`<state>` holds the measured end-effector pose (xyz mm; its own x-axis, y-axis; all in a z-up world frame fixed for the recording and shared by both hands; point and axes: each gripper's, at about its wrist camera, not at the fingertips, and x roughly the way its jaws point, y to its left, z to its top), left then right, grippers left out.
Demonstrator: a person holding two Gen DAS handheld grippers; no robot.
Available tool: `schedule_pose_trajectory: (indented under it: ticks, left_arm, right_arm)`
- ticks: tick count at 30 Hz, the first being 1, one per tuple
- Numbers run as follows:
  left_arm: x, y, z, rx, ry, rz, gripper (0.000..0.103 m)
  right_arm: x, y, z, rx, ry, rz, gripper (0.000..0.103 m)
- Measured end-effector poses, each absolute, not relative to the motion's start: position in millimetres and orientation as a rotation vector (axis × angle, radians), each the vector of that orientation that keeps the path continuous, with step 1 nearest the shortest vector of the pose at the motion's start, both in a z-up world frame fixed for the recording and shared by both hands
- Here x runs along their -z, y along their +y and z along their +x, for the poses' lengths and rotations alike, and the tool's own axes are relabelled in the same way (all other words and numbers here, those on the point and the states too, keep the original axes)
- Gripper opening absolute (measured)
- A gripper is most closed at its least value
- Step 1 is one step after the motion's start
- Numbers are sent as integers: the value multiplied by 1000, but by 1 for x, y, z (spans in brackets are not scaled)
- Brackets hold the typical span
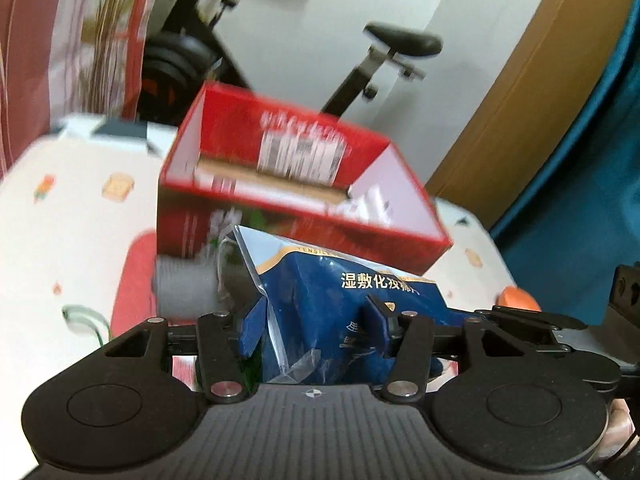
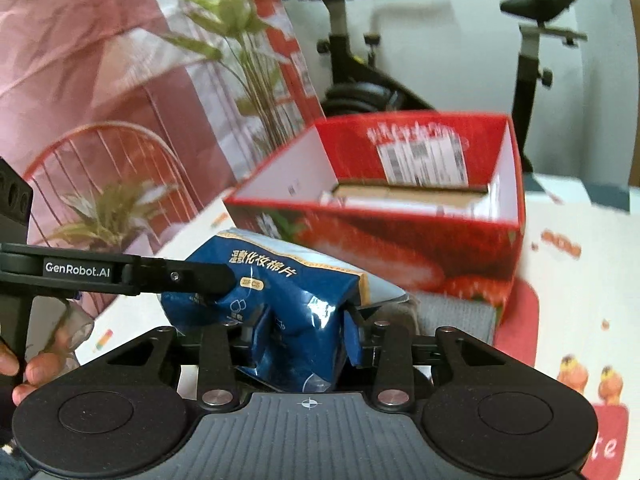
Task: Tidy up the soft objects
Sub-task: 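Carry the blue cotton-pad packet with the right tool into the red box and release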
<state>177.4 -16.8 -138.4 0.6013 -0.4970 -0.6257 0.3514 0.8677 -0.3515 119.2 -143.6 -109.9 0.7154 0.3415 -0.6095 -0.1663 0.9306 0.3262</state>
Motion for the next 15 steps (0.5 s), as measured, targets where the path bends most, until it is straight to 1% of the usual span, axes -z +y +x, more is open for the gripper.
schedule_pose_trajectory:
  ticks: [6, 15]
  left_arm:
    - [112, -18, 173, 520, 662, -182, 56]
    - [79, -24, 209, 550, 522, -158, 56]
  right_arm:
    - [77, -142, 124, -291, 636, 191, 35]
    - [34, -146, 163, -269, 518, 103, 35]
